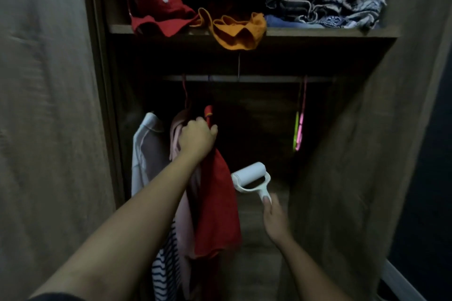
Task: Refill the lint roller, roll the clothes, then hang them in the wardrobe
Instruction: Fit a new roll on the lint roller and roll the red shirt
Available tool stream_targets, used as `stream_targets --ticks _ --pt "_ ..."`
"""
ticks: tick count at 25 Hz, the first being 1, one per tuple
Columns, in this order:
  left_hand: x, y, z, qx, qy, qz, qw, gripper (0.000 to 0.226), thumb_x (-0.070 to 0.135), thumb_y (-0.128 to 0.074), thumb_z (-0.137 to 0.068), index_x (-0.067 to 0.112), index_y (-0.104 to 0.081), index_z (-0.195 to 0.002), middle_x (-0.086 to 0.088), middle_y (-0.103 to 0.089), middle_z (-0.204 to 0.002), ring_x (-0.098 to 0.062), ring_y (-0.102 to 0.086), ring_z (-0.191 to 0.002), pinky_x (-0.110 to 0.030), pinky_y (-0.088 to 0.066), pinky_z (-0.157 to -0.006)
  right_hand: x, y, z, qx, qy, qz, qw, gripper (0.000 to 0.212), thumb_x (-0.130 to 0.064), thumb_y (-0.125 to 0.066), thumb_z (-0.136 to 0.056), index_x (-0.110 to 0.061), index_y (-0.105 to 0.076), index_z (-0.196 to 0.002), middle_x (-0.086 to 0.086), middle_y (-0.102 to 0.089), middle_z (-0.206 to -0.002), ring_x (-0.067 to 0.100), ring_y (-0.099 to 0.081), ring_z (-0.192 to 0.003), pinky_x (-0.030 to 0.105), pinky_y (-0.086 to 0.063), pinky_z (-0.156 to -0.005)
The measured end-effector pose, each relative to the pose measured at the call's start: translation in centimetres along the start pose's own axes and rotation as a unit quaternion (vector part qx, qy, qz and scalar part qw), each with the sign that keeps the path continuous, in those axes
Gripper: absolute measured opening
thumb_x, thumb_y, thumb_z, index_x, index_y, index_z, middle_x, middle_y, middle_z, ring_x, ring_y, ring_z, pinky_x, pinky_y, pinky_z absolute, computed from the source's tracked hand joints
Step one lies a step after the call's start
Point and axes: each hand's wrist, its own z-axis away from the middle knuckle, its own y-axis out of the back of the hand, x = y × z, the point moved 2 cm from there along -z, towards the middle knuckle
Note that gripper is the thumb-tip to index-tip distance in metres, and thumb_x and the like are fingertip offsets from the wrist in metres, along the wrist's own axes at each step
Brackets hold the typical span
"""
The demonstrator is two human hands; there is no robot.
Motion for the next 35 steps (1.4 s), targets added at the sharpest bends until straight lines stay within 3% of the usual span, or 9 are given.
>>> stream_targets --ticks 4,7,13,16,20,27,31,35 --pt "-0.1 -0.9 4.2 0.113 -0.111 0.081 0.984 0.056 0.025 -0.055 -0.088 -0.005 -0.041 -0.133 -0.025 -0.049 -0.130 -0.039 -0.046 -0.118 -0.041 -0.034 -0.102 0.5 1.8 4.0 0.030 -0.021 0.022 0.999 0.022 -0.028 -0.033 -0.100 -0.014 -0.050 -0.098 0.006 -0.057 -0.086 0.019 -0.051 -0.076 0.030 -0.033 -0.061" --pt "0.3 -2.4 9.2 0.116 -0.146 0.157 0.970 0.053 0.015 -0.054 -0.088 -0.006 -0.041 -0.134 -0.025 -0.046 -0.137 -0.037 -0.043 -0.127 -0.042 -0.032 -0.108 1.7 3.7 8.0 0.046 -0.027 0.038 0.998 0.018 -0.027 -0.034 -0.099 -0.018 -0.044 -0.088 0.007 -0.059 -0.083 0.021 -0.054 -0.075 0.031 -0.035 -0.061" --pt "3.2 -5.0 20.5 0.021 -0.100 0.175 0.979 0.052 0.009 -0.052 -0.089 -0.008 -0.038 -0.136 -0.027 -0.040 -0.142 -0.040 -0.035 -0.134 -0.044 -0.027 -0.113 5.5 10.4 16.1 0.062 -0.027 0.053 0.996 0.023 -0.029 -0.034 -0.098 -0.013 -0.050 -0.095 0.009 -0.058 -0.082 0.027 -0.057 -0.079 0.034 -0.039 -0.065" --pt "7.8 -5.7 28.4 -0.034 -0.073 0.177 0.981 0.052 0.010 -0.050 -0.092 -0.008 -0.035 -0.138 -0.026 -0.038 -0.144 -0.040 -0.032 -0.136 -0.043 -0.024 -0.114 8.9 16.6 22.4 0.076 -0.037 0.074 0.994 0.027 -0.035 -0.032 -0.098 -0.016 -0.051 -0.102 0.008 -0.060 -0.089 0.030 -0.059 -0.085 0.041 -0.046 -0.071" --pt "15.6 -6.0 40.5 -0.090 -0.045 0.190 0.977 0.053 0.015 -0.045 -0.095 -0.005 -0.030 -0.141 -0.023 -0.034 -0.147 -0.035 -0.027 -0.139 -0.039 -0.021 -0.114 13.9 27.1 32.8 0.095 -0.081 0.108 0.986 0.030 -0.037 -0.031 -0.098 -0.019 -0.051 -0.111 0.011 -0.064 -0.101 0.032 -0.058 -0.092 0.041 -0.046 -0.075" --pt "28.4 -6.1 60.2 -0.242 -0.081 0.181 0.950 0.053 0.013 -0.048 -0.094 -0.011 -0.033 -0.138 -0.030 -0.040 -0.140 -0.041 -0.037 -0.131 -0.043 -0.025 -0.110 22.0 43.3 51.3 0.121 -0.251 0.134 0.951 0.035 -0.033 -0.030 -0.099 -0.009 -0.046 -0.117 0.016 -0.061 -0.109 0.035 -0.057 -0.101 0.036 -0.039 -0.074" --pt "32.4 -7.9 70.1 -0.340 -0.109 0.158 0.921 0.055 0.021 -0.044 -0.096 -0.005 -0.029 -0.142 -0.025 -0.035 -0.146 -0.036 -0.032 -0.136 -0.039 -0.025 -0.112 26.6 47.9 58.5 0.137 -0.379 0.163 0.901 0.034 -0.021 -0.036 -0.097 -0.003 -0.041 -0.125 0.022 -0.057 -0.114 0.038 -0.055 -0.103 0.041 -0.044 -0.084" --pt "34.7 -9.4 78.4 -0.440 -0.142 0.124 0.878 0.060 0.028 -0.039 -0.098 0.001 -0.019 -0.147 -0.019 -0.021 -0.154 -0.031 -0.020 -0.143 -0.039 -0.023 -0.115 29.2 50.3 63.1 0.135 -0.444 0.202 0.862 0.041 -0.006 -0.040 -0.092 0.000 -0.037 -0.133 0.021 -0.052 -0.126 0.034 -0.052 -0.115 0.039 -0.039 -0.095"
